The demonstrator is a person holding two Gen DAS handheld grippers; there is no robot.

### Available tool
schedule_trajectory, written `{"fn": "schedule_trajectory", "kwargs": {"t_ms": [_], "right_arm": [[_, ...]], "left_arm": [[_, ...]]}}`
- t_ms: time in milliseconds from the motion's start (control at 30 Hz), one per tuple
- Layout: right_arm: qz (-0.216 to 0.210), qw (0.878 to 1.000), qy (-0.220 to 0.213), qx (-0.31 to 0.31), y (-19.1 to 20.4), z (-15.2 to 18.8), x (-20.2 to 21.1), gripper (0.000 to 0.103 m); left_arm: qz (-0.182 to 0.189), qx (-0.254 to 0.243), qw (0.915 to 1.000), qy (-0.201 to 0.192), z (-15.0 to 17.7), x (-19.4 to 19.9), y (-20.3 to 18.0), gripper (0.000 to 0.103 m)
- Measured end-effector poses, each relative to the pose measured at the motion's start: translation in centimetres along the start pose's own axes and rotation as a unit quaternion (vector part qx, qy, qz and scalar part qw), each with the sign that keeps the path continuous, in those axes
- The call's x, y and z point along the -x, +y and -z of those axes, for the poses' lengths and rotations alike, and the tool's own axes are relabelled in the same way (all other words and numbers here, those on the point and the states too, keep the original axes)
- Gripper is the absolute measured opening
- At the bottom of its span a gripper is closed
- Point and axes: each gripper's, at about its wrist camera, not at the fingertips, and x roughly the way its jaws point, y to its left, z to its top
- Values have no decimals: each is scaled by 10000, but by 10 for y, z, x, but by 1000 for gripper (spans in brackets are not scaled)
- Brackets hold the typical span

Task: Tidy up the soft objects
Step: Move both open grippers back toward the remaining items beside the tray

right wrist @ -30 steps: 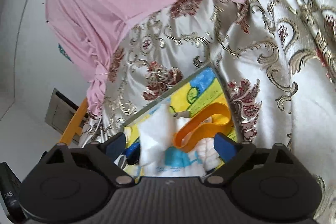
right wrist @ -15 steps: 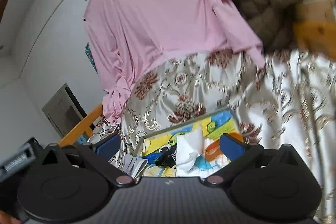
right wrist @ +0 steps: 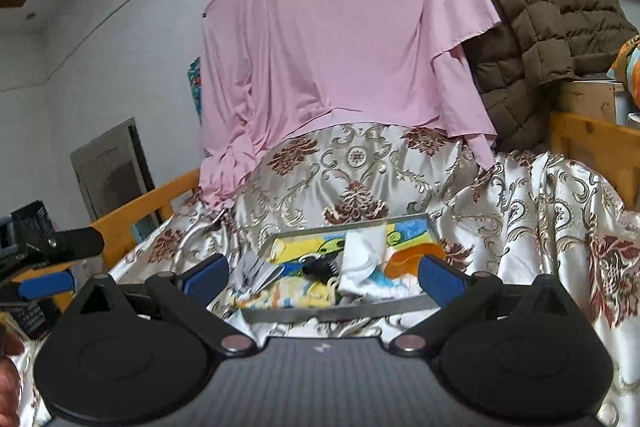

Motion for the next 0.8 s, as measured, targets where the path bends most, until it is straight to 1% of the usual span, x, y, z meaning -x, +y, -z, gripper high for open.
{"fn": "schedule_trajectory", "kwargs": {"t_ms": [100, 200, 300, 367, 600, 733, 800], "right_arm": [[80, 9998, 12, 191, 12, 12, 6, 103], [84, 9993, 0, 370, 22, 24, 14, 103], [65, 9988, 3, 491, 28, 42, 22, 103], [123, 9981, 72, 601, 33, 51, 24, 103], [260, 9954, 320, 864, 46, 71, 29, 103], [374, 9941, 450, 917, 49, 80, 30, 103], [432, 9937, 497, 910, 49, 83, 29, 103]], "left_arm": [[14, -28, 10000, 87, 10, 8, 12, 102], [106, -28, 9995, 297, 21, 10, 24, 102], [121, -16, 9987, 499, 35, 11, 37, 102], [109, -104, 9979, 622, 43, 10, 44, 102], [260, -379, 9961, 748, 58, 9, 49, 102], [352, -454, 9940, 927, 71, 12, 54, 102], [316, -534, 9929, 1012, 77, 12, 56, 102]]}}
